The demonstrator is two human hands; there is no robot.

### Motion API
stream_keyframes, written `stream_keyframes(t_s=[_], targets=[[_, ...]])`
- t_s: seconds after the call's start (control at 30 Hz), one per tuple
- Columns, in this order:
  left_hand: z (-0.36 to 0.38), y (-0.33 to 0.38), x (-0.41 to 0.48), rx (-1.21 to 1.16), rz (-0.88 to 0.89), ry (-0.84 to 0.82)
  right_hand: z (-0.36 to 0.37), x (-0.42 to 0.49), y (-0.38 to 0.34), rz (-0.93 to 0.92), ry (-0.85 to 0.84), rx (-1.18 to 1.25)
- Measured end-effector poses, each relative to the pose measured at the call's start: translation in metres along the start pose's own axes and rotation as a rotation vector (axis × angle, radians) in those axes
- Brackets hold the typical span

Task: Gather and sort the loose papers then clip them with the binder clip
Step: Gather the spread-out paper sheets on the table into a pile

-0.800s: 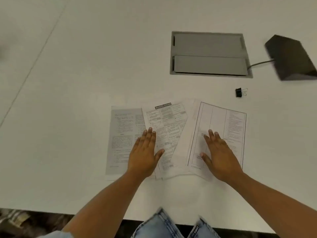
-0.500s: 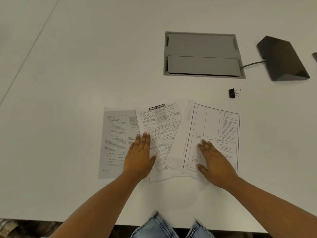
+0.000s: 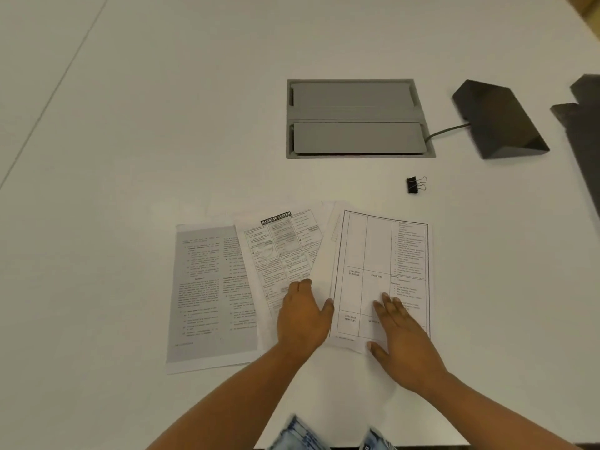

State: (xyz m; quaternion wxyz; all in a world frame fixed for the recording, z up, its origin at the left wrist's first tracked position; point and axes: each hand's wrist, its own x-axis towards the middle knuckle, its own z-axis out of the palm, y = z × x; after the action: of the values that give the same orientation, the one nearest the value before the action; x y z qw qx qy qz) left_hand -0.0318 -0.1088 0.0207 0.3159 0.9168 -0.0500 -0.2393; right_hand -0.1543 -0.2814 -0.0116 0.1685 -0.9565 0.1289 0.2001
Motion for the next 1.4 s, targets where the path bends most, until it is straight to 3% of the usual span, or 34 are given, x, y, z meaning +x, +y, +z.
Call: stream_keyframes(t_s=[0.17,0.27,0.47,0.57,0.67,0.83,1.0,1.23,1.4], targets=[[0.008,0.003,0.005,-0.01,-0.123,0.1,0.004,-0.009,-0.003,-0.015,-0.002,-0.003],[0.004,0.008,0.011,-0.223,-0.207,0.0,0.006,-0.013,-0.004,-0.009,0.006,0.008],[0.0,0.012,0.013,-0.265,-0.168,-0.214,0.003,-0.019,-0.012,-0.032,0.019,0.187],[-0.003,0.005,0.004,-0.451,-0.202,-0.2,-0.007,-0.021,-0.01,0.114,0.174,0.431],[-0.008,-0.005,-0.007,-0.599,-0.276,-0.166,-0.014,-0.026,0.0,0.393,0.324,0.624],[-0.013,-0.02,-0.026,-0.783,-0.357,-0.129,-0.031,-0.035,0.008,0.665,0.267,1.112],[-0.014,-0.028,-0.045,-0.873,-0.372,-0.119,-0.022,-0.046,0.012,0.653,0.134,1.198],[-0.024,-0.038,-0.056,-0.903,-0.41,-0.062,-0.023,-0.06,0.024,0.662,0.255,1.328],[-0.03,-0.038,-0.058,-0.894,-0.384,-0.1,-0.035,-0.058,0.016,0.549,0.257,1.317]])
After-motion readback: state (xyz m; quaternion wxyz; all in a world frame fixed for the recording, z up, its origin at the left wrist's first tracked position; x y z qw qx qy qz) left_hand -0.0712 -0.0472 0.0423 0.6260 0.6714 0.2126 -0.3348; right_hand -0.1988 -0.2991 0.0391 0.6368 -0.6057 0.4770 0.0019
